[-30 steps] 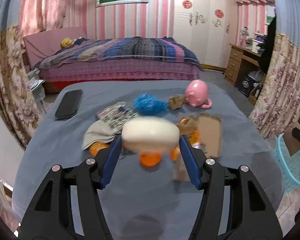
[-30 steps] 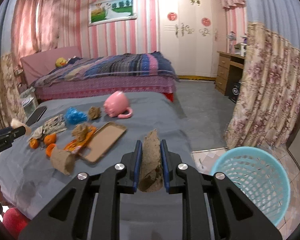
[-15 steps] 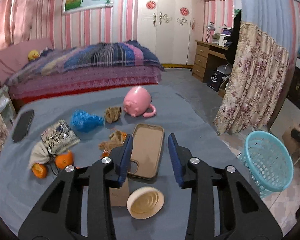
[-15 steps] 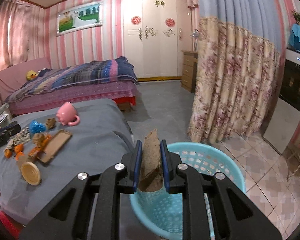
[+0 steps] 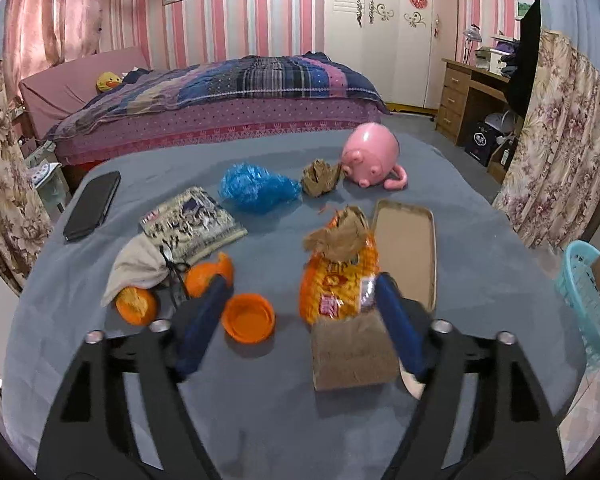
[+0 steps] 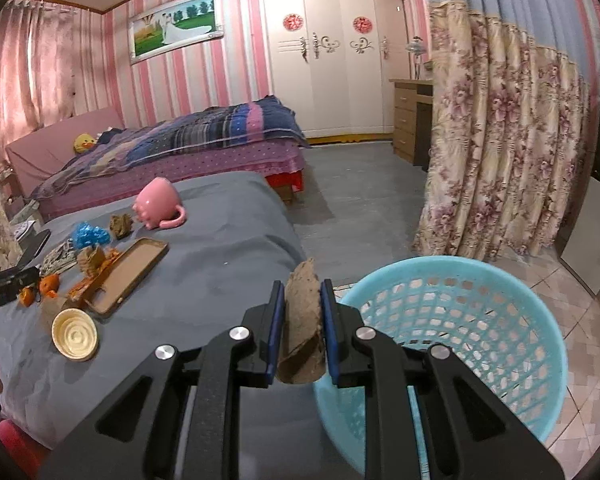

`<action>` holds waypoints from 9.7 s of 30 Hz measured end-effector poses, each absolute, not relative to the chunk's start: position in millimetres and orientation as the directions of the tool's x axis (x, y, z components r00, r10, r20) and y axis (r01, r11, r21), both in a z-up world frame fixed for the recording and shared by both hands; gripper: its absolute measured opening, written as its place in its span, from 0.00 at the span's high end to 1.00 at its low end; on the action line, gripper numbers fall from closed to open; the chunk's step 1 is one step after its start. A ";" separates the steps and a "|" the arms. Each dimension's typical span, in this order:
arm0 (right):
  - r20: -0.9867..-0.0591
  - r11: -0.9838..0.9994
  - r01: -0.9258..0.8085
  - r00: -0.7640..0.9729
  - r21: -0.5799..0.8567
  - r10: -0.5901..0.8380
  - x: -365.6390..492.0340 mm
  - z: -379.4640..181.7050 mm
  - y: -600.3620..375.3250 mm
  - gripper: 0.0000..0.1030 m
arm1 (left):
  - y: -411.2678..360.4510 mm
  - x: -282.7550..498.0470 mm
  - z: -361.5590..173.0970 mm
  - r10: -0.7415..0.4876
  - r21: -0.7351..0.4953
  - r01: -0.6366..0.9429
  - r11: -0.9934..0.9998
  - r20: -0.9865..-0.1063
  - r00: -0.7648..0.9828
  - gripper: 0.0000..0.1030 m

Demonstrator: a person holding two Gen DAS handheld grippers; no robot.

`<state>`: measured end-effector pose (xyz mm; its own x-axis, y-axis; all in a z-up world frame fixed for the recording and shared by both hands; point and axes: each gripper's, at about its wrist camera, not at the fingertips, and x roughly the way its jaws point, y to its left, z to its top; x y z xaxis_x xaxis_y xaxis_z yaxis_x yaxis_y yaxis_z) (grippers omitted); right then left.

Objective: Collect trash

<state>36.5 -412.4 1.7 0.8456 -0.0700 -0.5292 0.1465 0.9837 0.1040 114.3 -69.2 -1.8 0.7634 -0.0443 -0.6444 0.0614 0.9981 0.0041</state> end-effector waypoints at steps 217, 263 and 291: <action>-0.452 0.981 0.189 0.879 0.035 -0.153 34.5 45.6 -383.2 0.40 | -155.7 138.3 56.6 -0.224 -0.005 0.266 0.964 -0.554 0.802 0.91; -0.545 0.845 0.531 0.730 0.072 -0.412 -29.0 -16.6 -538.4 0.40 | -345.4 118.3 20.6 -0.407 0.058 0.523 0.850 -0.557 0.724 0.09; -0.487 0.865 0.491 0.783 0.103 -0.387 -2.1 7.6 -480.2 0.04 | -231.1 118.4 47.4 -0.312 0.014 0.379 0.925 -0.539 0.783 0.05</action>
